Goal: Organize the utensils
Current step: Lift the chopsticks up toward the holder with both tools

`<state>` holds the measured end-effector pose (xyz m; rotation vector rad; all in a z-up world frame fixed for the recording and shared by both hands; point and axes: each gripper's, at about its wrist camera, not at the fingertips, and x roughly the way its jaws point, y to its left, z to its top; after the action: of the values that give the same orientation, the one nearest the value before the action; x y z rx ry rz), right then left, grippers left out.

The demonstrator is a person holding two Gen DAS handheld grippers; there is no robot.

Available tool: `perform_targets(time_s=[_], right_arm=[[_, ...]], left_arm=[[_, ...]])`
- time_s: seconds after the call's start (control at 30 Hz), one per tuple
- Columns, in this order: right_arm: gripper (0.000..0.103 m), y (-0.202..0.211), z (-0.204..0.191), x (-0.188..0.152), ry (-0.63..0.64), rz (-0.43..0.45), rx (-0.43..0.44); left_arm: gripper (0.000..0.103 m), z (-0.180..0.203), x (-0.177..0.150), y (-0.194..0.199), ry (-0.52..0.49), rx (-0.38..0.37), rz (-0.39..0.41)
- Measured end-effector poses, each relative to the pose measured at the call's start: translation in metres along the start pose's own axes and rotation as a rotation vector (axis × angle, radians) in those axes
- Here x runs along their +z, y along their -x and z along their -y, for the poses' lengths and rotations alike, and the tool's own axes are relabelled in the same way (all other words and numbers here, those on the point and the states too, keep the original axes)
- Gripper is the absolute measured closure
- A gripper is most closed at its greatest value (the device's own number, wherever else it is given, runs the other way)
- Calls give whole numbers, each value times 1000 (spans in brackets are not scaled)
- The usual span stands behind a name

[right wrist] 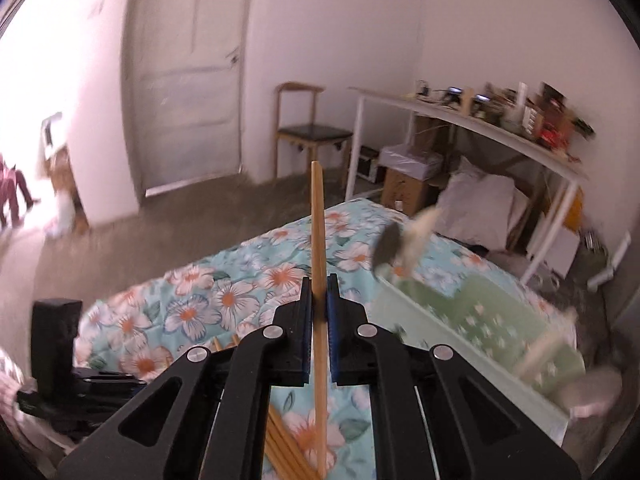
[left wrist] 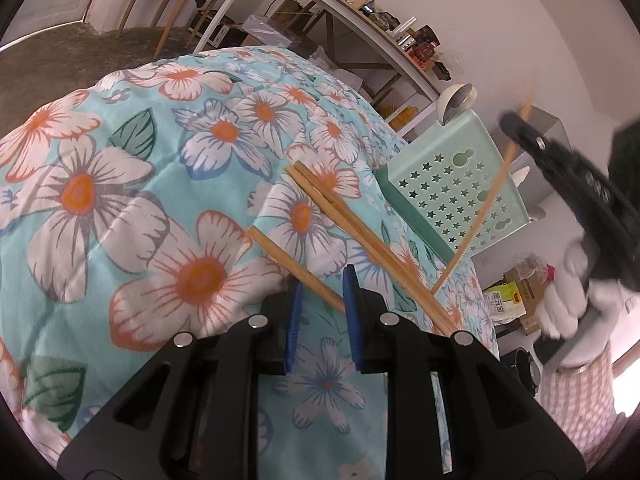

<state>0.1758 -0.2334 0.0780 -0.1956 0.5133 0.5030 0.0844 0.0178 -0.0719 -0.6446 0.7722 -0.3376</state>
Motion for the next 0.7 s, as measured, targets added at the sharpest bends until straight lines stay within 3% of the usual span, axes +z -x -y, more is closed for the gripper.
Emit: perform_targets(time_s=[0.43,0.7], right_arm=[[96,65,34,-55,-290,109,-80],[96,86,58,-80,-469,178,-72]], left_arm=[[85,5,6,-2,61,24,-36],[90,15,18,26,49,-40,33]])
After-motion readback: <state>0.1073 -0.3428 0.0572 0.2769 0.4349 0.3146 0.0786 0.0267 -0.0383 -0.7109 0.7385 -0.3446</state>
